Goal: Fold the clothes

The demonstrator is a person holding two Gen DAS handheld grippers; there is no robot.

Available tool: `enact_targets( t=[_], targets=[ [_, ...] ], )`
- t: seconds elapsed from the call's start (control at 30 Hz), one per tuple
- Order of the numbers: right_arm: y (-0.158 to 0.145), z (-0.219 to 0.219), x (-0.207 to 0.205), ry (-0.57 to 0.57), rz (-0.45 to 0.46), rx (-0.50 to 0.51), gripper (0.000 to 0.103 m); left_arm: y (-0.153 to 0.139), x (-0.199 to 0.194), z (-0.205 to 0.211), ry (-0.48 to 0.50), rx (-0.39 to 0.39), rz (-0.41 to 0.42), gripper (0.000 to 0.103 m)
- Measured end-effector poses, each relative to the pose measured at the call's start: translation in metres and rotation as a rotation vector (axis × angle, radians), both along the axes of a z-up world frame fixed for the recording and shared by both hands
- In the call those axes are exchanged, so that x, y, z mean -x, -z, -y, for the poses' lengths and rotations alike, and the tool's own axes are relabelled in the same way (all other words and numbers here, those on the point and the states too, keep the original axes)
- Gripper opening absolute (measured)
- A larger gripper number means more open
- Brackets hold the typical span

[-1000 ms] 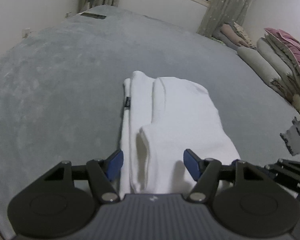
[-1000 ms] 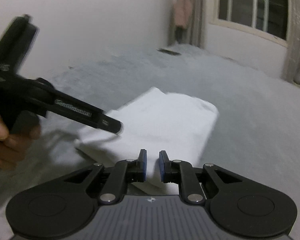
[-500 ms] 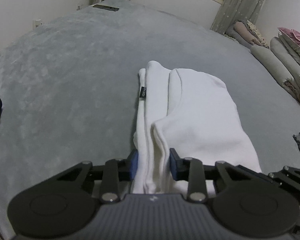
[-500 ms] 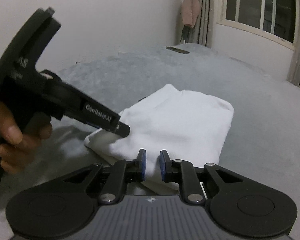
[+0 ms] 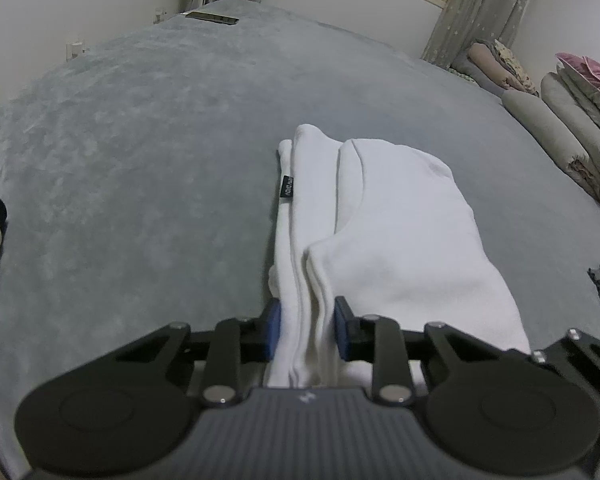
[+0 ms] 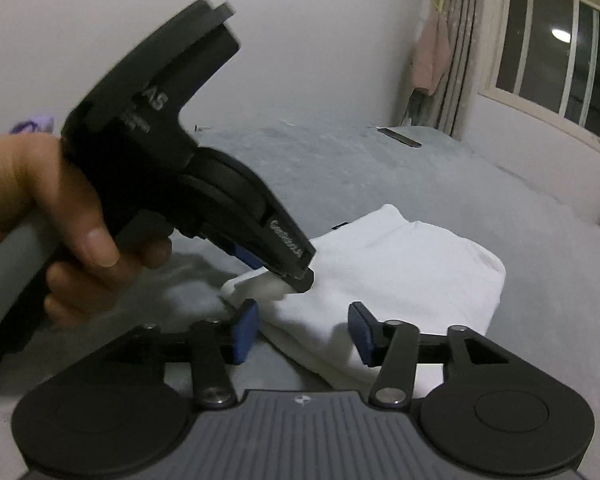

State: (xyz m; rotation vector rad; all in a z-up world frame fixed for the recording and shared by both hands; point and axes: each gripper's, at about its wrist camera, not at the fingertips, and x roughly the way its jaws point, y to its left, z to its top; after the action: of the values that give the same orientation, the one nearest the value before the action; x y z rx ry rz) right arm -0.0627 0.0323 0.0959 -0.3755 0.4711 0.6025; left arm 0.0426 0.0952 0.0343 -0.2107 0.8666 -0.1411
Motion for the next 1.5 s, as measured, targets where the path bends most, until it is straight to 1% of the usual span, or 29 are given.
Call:
enact_targets(
  t=[0.07, 0.1, 0.13, 0.17, 0.2, 0.23, 0.27, 0.4, 0.57, 0.63, 0.73, 0.97, 1.07, 1.27, 1.43, 1.5],
  targets=[
    [0.006, -0.006, -0.003, 0.007, 0.014, 0.030, 0.049, 0.000, 0.000, -0.001, -0.001, 0.002, -0.001, 0.025],
    [0.007, -0.008, -0.004, 0.011, 0.020, 0.033, 0.043, 0.000, 0.000, -0.001, -0.001, 0.003, -0.002, 0.024],
    [0.008, -0.010, -0.005, 0.015, 0.026, 0.036, 0.029, -0.001, 0.001, -0.001, -0.001, 0.002, -0.001, 0.024],
    [0.009, -0.012, -0.006, 0.020, 0.033, 0.039, 0.023, -0.001, 0.001, -0.001, -0.001, -0.001, 0.000, 0.023],
    [0.009, -0.014, -0.007, 0.024, 0.036, 0.041, 0.015, -0.002, 0.001, 0.000, -0.002, -0.003, 0.002, 0.021],
    [0.010, -0.015, -0.009, 0.029, 0.034, 0.040, 0.009, -0.002, 0.001, 0.000, -0.001, -0.004, 0.003, 0.020],
    [0.011, -0.016, -0.009, 0.033, 0.037, 0.046, 0.007, -0.003, 0.001, -0.001, -0.001, -0.004, 0.004, 0.019],
    [0.010, -0.019, -0.007, 0.045, 0.055, 0.042, 0.006, -0.005, 0.002, -0.003, 0.000, 0.003, 0.009, 0.016],
    [0.006, -0.019, -0.007, 0.058, 0.068, 0.000, 0.006, -0.014, 0.006, -0.005, -0.007, 0.000, 0.032, 0.013],
    [0.004, -0.019, -0.007, 0.062, 0.071, -0.018, 0.006, -0.018, 0.007, -0.005, -0.007, -0.006, 0.047, 0.013],
    [0.002, -0.019, -0.007, 0.069, 0.077, -0.046, 0.006, -0.017, 0.006, -0.006, -0.012, -0.007, 0.040, 0.013],
    [-0.007, -0.018, -0.007, 0.082, 0.091, -0.109, 0.006, -0.022, 0.008, -0.007, -0.011, -0.015, 0.059, 0.012],
    [-0.007, -0.019, -0.009, 0.080, 0.078, -0.114, 0.006, -0.019, 0.007, -0.007, -0.015, -0.025, 0.050, 0.012],
    [0.011, -0.025, -0.022, 0.089, -0.008, -0.076, 0.006, -0.010, 0.002, -0.005, -0.019, -0.052, 0.030, 0.012],
    [0.001, -0.023, -0.016, 0.078, 0.015, -0.129, 0.006, -0.012, 0.004, -0.007, -0.027, -0.045, 0.032, 0.012],
    [-0.004, -0.023, -0.014, 0.073, 0.025, -0.150, 0.006, -0.020, 0.008, -0.008, -0.024, -0.030, 0.056, 0.011]
  ],
)
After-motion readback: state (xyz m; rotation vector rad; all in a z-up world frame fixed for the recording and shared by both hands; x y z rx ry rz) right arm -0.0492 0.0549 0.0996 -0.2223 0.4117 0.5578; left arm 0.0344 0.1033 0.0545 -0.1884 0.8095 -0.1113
